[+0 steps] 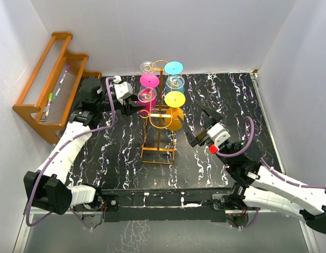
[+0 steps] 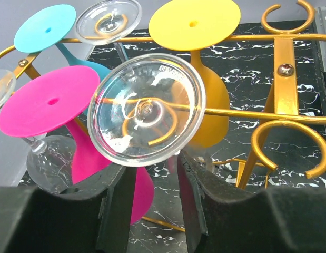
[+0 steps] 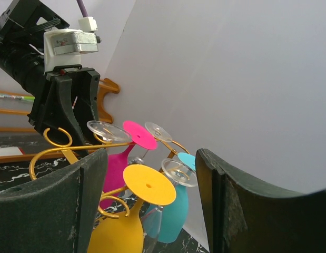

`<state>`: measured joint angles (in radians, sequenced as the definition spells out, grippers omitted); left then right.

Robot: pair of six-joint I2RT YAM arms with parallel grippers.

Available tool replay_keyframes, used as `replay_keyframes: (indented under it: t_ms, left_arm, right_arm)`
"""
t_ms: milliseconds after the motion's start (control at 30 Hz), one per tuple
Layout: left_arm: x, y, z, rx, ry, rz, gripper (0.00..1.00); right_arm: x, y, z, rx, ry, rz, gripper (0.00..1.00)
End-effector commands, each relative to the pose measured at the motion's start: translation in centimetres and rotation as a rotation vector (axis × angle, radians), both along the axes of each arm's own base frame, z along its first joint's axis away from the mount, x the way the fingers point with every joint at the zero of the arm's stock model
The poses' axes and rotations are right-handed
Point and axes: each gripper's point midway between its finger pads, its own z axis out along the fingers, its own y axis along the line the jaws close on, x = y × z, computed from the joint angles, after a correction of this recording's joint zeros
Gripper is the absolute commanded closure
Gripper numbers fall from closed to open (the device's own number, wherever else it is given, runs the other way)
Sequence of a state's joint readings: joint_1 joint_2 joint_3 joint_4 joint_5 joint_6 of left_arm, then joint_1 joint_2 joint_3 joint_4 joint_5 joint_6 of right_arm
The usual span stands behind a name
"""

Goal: Place the wine glass upside down on the wine glass rack

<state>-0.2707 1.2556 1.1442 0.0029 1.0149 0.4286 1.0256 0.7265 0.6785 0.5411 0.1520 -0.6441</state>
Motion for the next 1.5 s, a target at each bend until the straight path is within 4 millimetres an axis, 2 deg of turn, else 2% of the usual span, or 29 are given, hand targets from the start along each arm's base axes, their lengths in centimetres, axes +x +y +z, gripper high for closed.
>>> replay_keyframes:
  t_ms: [0,200,233,267,333,400,467,533,600,633,667,700,733,800,867,933,1067,1167,1267,1367,1467]
  left_arm:
    - [-0.9,-0.3,1.6,-0.026,-0.063,-0.039,0.64]
    - [-0.8,-0.1,1.3,-0.015,-0.055,-0.018,0.64]
    - [-0.6,0.1,1.3,-0.009,-0.054,0.001,0.62]
    - [-0.3,0.3,1.0,0.001,-0.052,0.021,0.59]
    - [-0.1,0.8,0.6,0.031,-0.056,0.053,0.51]
    - [-0.1,1.3,-0.2,0.061,-0.050,0.085,0.46]
    - [0.1,2.0,-0.8,0.081,-0.032,0.137,0.39]
    - [0.2,2.8,-1.4,0.101,-0.008,0.195,0.35]
    - [0.2,3.7,-1.8,0.125,0.007,0.238,0.29]
    - [0.2,4.2,-2.0,0.135,0.009,0.260,0.25]
    - [0.1,4.6,-2.2,0.142,0.011,0.282,0.20]
    - [0.1,5.1,-2.4,0.149,0.019,0.301,0.06]
    - [0.0,5.5,-2.4,0.152,0.024,0.328,0.03]
    - [0.4,6.8,-2.7,0.150,0.052,0.422,0.03]
    - [1.1,8.4,-3.2,0.146,0.088,0.543,0.03]
    - [2.0,10.4,-4.1,0.156,0.136,0.688,0.03]
    - [3.1,15.6,-6.7,0.236,0.263,1.009,0.03]
    - [2.2,19.2,-9.5,0.296,0.393,1.186,0.03]
    - [0.9,22.3,-11.8,0.361,0.505,1.364,0.03]
    - [-0.8,25.2,-13.3,0.434,0.581,1.546,0.03]
    - [-2.2,27.5,-14.6,0.512,0.604,1.702,0.03]
  right_arm:
    - [-0.4,-0.7,1.8,0.058,-0.019,0.003,0.30]
    - [0.1,-1.6,1.9,0.095,-0.011,-0.042,0.29]
    - [0.6,-2.4,2.2,0.138,0.001,-0.081,0.24]
    - [1.3,-3.8,2.7,0.210,0.028,-0.140,0.05]
    - [3.0,-7.0,3.2,0.396,0.142,-0.283,0.02]
    - [5.0,-8.5,2.7,0.496,0.318,-0.415,0.02]
    - [6.7,-8.1,0.6,0.370,0.469,-0.569,0.02]
    - [7.4,-8.8,-0.3,0.292,0.488,-0.674,0.02]
    - [7.7,-8.3,-0.7,0.248,0.503,-0.611,0.02]
    - [8.1,-8.8,-0.8,0.275,0.520,-0.587,0.02]
    - [8.9,-10.1,-1.1,0.326,0.546,-0.590,0.02]
    - [10.0,-11.8,-1.4,0.372,0.568,-0.600,0.02]
    - [11.1,-13.7,-2.0,0.408,0.599,-0.616,0.02]
    - [13.7,-17.1,-3.5,0.460,0.694,-0.634,0.02]
    - [16.1,-19.9,-6.5,0.497,0.855,-0.632,0.02]
    - [17.3,-21.0,-9.9,0.551,1.000,-0.634,0.02]
    - [17.1,-22.0,-13.7,0.725,1.108,-0.709,0.02]
    - [15.7,-23.2,-16.4,0.854,1.146,-0.820,0.02]
    - [13.7,-23.7,-18.8,0.911,1.185,-0.935,0.02]
    - [12.4,-22.9,-19.5,0.874,1.186,-0.981,0.02]
    - [11.0,-23.5,-18.9,0.904,1.138,-1.095,0.02]
